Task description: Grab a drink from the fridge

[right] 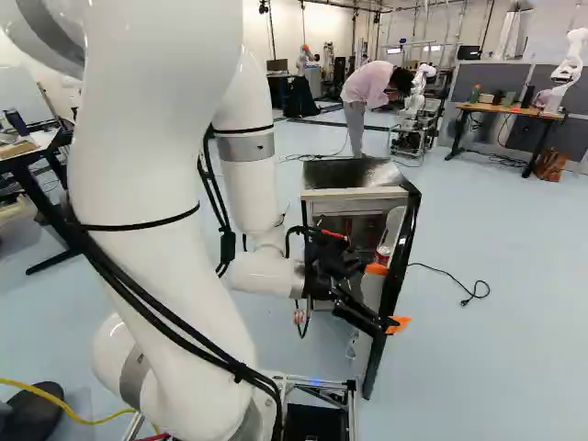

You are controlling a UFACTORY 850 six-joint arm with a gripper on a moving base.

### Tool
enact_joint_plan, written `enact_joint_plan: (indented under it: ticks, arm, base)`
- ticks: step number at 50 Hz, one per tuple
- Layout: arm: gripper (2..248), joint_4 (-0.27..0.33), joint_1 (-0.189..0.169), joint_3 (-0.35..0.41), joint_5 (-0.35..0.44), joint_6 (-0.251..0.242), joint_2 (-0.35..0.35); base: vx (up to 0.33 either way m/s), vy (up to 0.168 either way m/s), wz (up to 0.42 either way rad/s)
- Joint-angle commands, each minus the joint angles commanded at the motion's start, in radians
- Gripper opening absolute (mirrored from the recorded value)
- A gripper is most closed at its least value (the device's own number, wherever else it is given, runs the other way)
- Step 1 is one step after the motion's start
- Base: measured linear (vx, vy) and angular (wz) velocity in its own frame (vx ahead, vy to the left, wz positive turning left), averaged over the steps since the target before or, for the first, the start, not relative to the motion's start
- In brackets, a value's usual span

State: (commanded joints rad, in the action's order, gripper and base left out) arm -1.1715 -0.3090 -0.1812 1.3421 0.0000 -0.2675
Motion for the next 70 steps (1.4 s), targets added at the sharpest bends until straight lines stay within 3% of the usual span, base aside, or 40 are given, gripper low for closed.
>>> enact_joint_plan:
  ticks: [13,37,70]
  arm:
    - [247,0.0,-0.065,-0.056,0.0,0.0,-0.036]
    - [247,0.0,-0.092,-0.092,0.0,0.0,-0.059]
    - [247,0.0,-0.163,-0.222,0.0,0.0,-0.14]
  base:
    - [0.0,0.0,0.0]
    - [0.0,0.0,0.0]
    - [0.0,0.0,0.0]
